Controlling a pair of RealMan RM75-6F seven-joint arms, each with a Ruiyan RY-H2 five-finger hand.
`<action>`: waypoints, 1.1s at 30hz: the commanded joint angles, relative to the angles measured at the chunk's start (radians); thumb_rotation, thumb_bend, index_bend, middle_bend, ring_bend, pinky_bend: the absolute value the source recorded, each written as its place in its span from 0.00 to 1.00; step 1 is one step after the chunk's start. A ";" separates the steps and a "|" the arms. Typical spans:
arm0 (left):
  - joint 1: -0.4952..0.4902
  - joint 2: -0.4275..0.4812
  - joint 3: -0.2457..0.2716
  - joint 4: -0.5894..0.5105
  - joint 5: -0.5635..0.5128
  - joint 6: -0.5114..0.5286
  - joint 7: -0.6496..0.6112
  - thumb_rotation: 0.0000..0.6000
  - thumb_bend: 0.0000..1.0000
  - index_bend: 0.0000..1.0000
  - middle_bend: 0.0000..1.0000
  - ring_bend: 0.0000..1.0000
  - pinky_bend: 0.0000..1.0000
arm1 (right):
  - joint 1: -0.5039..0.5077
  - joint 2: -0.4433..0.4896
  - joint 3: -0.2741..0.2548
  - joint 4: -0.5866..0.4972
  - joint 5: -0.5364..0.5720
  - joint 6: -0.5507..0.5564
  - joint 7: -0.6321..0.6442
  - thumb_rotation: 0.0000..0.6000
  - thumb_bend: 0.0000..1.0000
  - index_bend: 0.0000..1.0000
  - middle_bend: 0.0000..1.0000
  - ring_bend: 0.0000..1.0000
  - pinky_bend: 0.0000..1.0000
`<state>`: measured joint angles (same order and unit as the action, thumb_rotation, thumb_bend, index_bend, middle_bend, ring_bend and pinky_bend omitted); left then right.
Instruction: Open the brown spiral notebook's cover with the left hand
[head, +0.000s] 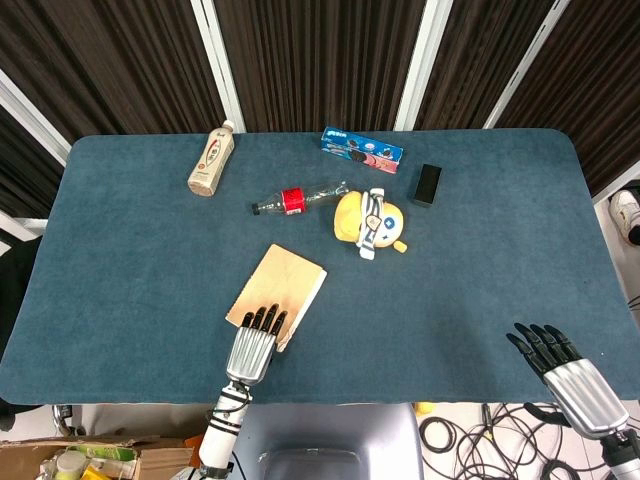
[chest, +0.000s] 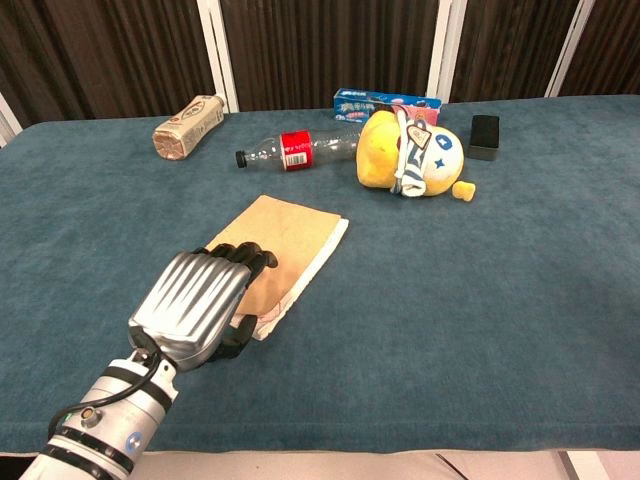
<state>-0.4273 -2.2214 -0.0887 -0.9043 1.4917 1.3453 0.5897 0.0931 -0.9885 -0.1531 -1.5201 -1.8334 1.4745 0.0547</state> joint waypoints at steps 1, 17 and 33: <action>0.000 0.001 0.001 0.001 0.001 0.000 0.000 1.00 0.46 0.28 0.20 0.23 0.37 | -0.001 0.000 0.000 -0.001 0.001 0.000 -0.001 1.00 0.02 0.00 0.00 0.00 0.07; -0.004 0.003 -0.005 0.025 0.003 0.002 -0.030 1.00 0.46 0.35 0.20 0.23 0.37 | -0.001 -0.002 0.003 -0.009 0.013 -0.011 -0.017 1.00 0.02 0.00 0.00 0.00 0.07; -0.035 0.028 -0.046 0.047 0.047 0.097 -0.091 1.00 0.48 0.68 0.29 0.27 0.41 | 0.001 0.000 0.000 -0.010 0.010 -0.016 -0.016 1.00 0.02 0.00 0.00 0.00 0.07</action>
<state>-0.4576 -2.2173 -0.1194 -0.8222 1.5410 1.4369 0.4936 0.0945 -0.9882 -0.1526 -1.5305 -1.8234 1.4581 0.0384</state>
